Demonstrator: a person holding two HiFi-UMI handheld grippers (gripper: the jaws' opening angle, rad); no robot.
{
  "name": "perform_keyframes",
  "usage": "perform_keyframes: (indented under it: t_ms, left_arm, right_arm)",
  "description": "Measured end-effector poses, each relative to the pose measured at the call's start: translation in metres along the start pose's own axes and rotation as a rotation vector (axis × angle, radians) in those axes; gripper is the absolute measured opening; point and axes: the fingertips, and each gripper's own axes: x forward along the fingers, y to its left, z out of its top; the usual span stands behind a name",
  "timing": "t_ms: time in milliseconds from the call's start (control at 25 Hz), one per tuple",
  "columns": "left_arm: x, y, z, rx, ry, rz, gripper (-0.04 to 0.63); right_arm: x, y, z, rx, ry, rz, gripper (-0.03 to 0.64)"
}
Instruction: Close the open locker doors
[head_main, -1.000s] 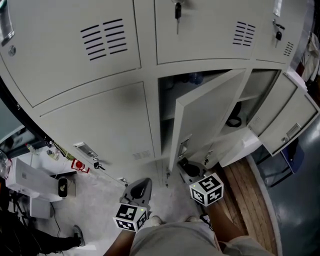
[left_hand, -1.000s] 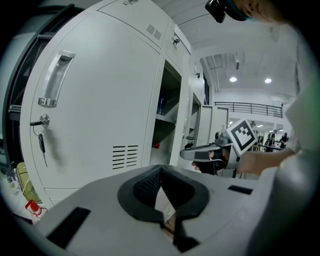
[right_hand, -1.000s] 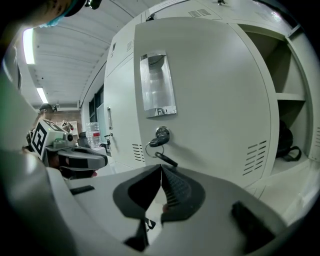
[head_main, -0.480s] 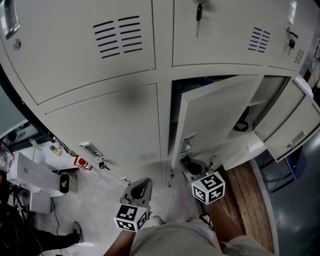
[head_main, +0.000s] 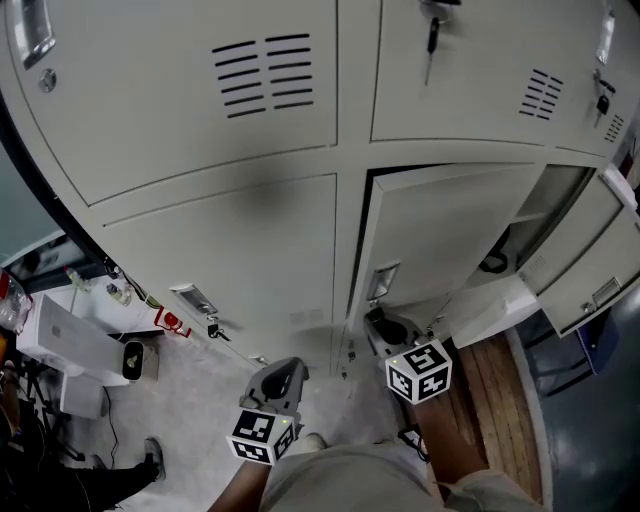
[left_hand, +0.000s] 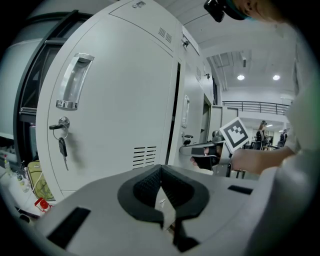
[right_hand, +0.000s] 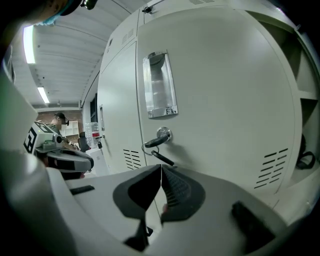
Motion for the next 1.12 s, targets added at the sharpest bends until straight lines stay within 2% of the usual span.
perform_keyframes:
  t_ms: [840, 1120]
  left_arm:
    - [-0.012, 0.018, 0.004, -0.013, -0.006, 0.074, 0.014]
    - [-0.013, 0.017, 0.002, -0.018, -0.004, 0.071, 0.014]
  right_arm:
    - [0.02, -0.016, 0.01, 0.003, -0.008, 0.0, 0.028]
    - [0.02, -0.016, 0.009, 0.002, -0.004, -0.006, 0.028]
